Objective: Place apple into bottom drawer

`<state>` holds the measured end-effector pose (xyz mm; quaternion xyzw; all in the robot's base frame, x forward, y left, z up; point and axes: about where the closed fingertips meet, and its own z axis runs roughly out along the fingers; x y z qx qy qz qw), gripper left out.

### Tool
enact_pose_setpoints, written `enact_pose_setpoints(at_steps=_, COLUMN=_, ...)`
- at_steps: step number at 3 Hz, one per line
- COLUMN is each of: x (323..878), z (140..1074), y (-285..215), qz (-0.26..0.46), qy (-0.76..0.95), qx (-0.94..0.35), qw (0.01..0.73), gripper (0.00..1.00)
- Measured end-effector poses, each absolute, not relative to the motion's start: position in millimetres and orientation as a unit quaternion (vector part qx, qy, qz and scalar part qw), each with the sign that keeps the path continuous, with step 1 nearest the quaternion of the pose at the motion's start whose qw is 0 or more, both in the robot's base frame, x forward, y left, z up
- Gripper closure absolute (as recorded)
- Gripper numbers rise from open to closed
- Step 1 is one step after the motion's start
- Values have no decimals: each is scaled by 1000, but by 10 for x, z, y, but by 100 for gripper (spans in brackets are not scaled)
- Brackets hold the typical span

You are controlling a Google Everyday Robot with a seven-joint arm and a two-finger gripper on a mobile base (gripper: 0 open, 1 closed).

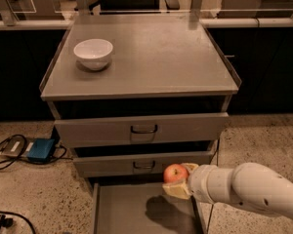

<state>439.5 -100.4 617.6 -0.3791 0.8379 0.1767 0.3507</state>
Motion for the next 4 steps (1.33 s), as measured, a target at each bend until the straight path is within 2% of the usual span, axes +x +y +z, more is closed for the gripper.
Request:
enact_pose_setpoints(at_steps=1, x=4528, z=5589, y=-830, qz=200, qy=853, qx=-364, qw=317, gripper=100)
enact_pose_setpoints(at_steps=3, x=4396, z=4492, y=-623, qz=243, qy=874, qx=-341, qw=248, gripper=100)
enact_pose_setpoints(at_steps=4, x=4394, z=4115, y=-535, qz=253, qy=875, qx=-339, qw=237, gripper=100)
